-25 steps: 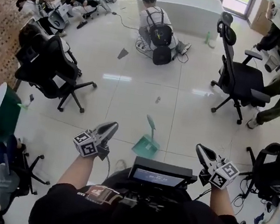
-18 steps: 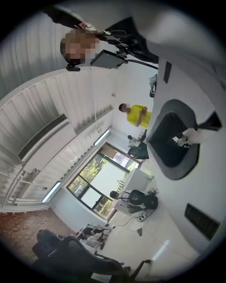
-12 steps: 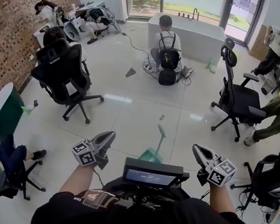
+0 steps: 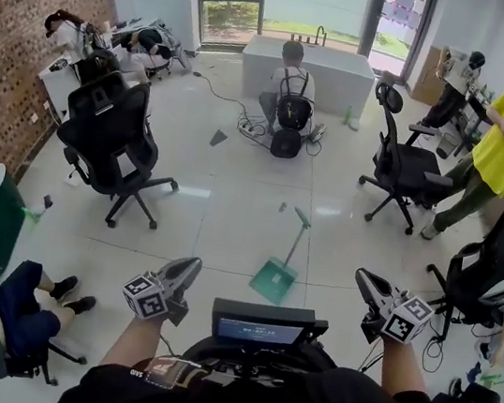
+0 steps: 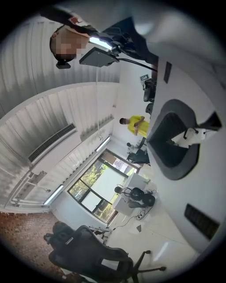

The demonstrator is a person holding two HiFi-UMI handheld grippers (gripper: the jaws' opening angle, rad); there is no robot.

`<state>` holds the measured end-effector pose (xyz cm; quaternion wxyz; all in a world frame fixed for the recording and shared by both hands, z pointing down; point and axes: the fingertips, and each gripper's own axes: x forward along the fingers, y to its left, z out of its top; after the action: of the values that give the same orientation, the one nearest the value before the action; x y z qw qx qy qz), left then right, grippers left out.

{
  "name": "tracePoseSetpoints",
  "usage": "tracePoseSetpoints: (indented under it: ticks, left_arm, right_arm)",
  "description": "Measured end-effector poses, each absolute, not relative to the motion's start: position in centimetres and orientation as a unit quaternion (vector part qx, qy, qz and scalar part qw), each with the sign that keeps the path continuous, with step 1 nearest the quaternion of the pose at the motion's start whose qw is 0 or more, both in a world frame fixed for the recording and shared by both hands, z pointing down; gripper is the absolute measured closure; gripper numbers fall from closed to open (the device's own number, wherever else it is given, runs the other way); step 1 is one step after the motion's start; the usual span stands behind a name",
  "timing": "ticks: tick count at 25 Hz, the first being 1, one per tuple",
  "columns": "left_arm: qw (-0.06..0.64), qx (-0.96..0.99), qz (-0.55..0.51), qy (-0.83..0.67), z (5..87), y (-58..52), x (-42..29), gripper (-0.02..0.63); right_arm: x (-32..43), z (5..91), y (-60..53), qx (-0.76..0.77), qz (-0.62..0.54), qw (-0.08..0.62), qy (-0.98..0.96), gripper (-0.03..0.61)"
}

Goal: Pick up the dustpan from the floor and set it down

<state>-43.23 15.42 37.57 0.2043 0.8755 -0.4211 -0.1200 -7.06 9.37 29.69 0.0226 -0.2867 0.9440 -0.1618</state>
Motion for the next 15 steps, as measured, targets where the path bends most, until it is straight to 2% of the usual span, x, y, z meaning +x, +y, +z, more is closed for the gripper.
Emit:
tracePoseSetpoints:
  ticks: [7,11,15]
  left_arm:
    - [0.218,0.888,-0.144,-0.38,36.4,25.0,-39.5,0.603]
    - [0.205,0.896,-0.137,-0.369,37.1,30.3,-32.8,0.603]
    - [0.193,0.895,-0.145,-0.376,36.8,36.3,-23.2,0.603]
  right_arm:
    - [-2.8,28.7,22.4,-0.333,-0.16,0.015,0.929,0.568]
    - [3.4,29.3,29.2,-0.336,-0.141,0.016,0.931,0.568]
    - [12.5,30.7,36.9,-0.323,-0.126,0.018,0.938,0.569]
